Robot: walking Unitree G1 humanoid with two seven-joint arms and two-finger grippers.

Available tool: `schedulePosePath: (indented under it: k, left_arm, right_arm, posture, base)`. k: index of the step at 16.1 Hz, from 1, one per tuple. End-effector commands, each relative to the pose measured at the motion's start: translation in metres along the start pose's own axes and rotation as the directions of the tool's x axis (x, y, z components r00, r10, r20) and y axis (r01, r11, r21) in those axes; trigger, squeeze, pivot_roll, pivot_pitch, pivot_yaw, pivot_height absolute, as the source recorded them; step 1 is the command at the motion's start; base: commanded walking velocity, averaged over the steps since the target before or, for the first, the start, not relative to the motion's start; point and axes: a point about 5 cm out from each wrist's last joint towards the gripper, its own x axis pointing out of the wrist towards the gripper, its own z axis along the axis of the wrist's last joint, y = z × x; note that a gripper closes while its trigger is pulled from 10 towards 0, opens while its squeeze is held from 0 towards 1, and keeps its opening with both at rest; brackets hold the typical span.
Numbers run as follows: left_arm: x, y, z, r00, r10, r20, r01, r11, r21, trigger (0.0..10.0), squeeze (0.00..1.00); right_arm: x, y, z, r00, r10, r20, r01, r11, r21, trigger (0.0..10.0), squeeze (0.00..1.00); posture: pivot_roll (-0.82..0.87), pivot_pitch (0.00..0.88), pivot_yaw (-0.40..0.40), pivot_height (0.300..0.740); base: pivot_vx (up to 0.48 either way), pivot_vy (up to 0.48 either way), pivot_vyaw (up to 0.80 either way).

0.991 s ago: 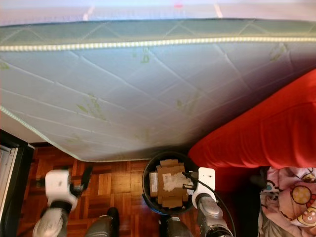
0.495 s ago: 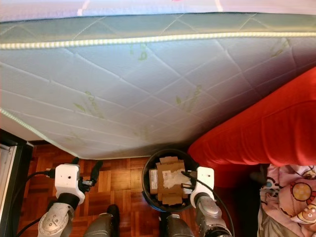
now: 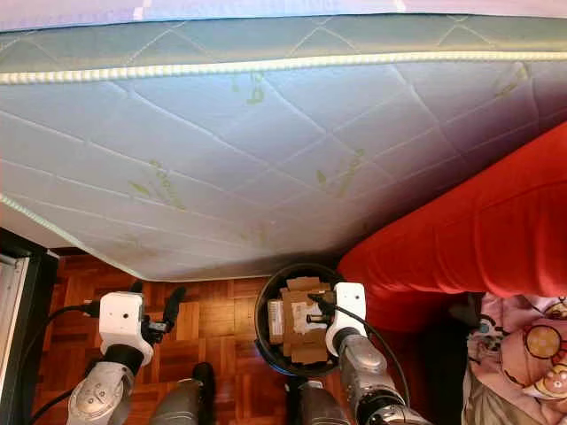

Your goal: Clean up the room

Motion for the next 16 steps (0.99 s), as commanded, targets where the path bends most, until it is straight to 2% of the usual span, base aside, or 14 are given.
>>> schedulePosePath:
  k: [1, 2, 3, 4, 5, 16]
  left_arm:
    - [-0.0064, -0.0025, -0.0062, 0.999, 0.000, -0.037, 0.000, 1.000, -0.013, 10.0, 0.00]
    - [-0.0062, -0.0026, -0.0054, 0.999, 0.000, -0.035, 0.000, 1.000, -0.014, 10.0, 0.00]
    - [-0.0065, -0.0021, -0.0046, 0.999, -0.001, -0.035, 0.000, 1.000, -0.014, 10.0, 0.00]
    - [-0.0066, -0.0020, -0.0045, 0.999, -0.001, -0.035, 0.000, 1.000, -0.014, 10.0, 0.00]
    - [-0.0069, -0.0013, -0.0045, 0.999, 0.000, -0.038, -0.001, 1.000, -0.013, 10.0, 0.00]
    - [-0.0049, -0.0005, -0.0032, 0.999, 0.005, -0.041, -0.006, 1.000, -0.011, 10.0, 0.00]
  right_arm:
    - [-0.0037, 0.0012, -0.0141, 0.999, 0.008, -0.046, -0.008, 1.000, 0.000, 10.0, 0.00]
    - [-0.0037, 0.0021, -0.0150, 0.999, 0.010, -0.049, -0.010, 1.000, 0.001, 10.0, 0.00]
    - [-0.0040, 0.0028, -0.0164, 0.999, 0.010, -0.052, -0.009, 1.000, 0.007, 10.0, 0.53]
    - [-0.0041, 0.0027, -0.0165, 0.999, 0.009, -0.052, -0.009, 1.000, 0.009, 10.0, 0.53]
    - [-0.0042, 0.0032, -0.0169, 0.999, 0.012, -0.052, -0.011, 1.000, 0.011, 10.0, 1.00]
    - [-0.0048, 0.0076, -0.0219, 0.996, 0.048, -0.079, -0.047, 0.999, 0.017, 10.0, 1.00]
  posture:
    - [0.14, 0.428, -0.061, 0.740]
    - [0.15, 0.430, -0.058, 0.740]
    - [0.15, 0.432, -0.056, 0.740]
    - [0.15, 0.432, -0.056, 0.740]
    - [0.15, 0.432, -0.055, 0.740]
    - [0.15, 0.430, -0.053, 0.740]
  base:
    - [0.000, 0.000, 0.00]
    - [0.000, 0.000, 0.00]
    - [0.000, 0.000, 0.00]
    - [0.000, 0.000, 0.00]
    - [0.000, 0.000, 0.00]
    - [0.000, 0.000, 0.00]
